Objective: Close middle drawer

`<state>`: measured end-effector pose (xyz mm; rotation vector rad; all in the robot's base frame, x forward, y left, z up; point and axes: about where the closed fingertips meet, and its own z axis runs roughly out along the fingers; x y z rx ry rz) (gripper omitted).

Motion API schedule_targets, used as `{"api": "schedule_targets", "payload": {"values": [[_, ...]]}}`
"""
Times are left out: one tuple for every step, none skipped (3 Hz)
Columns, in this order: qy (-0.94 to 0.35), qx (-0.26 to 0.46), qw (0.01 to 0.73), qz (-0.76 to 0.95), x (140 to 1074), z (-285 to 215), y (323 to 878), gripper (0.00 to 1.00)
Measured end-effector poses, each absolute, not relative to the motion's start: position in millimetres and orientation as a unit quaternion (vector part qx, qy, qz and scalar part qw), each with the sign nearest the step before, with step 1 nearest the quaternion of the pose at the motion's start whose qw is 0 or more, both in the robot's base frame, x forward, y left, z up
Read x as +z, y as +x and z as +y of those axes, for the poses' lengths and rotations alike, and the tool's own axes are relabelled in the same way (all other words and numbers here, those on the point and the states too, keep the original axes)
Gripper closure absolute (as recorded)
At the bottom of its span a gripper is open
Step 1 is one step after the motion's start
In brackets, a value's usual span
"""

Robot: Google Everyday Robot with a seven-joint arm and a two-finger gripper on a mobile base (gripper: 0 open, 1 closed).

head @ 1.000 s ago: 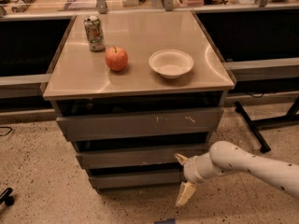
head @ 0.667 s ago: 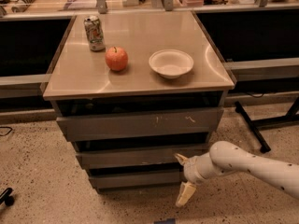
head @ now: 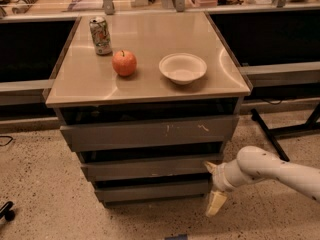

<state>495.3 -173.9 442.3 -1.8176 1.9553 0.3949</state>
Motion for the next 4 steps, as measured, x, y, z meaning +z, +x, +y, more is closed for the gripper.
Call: {"api": "schedule_targets", "payload": {"values": [[-0.657, 0.087, 0.164, 0.731, 442.6, -226.7, 508.0, 0.0], [-0.644, 0.014, 0.096, 0.759, 450.6, -289.9, 519.3, 0.0], [-0.628, -0.003, 0.076, 0.774, 448.7, -316.2, 515.9, 0.0], [-0.632, -0.006, 0.084, 0.771, 447.4, -322.3, 515.7, 0.0]]}}
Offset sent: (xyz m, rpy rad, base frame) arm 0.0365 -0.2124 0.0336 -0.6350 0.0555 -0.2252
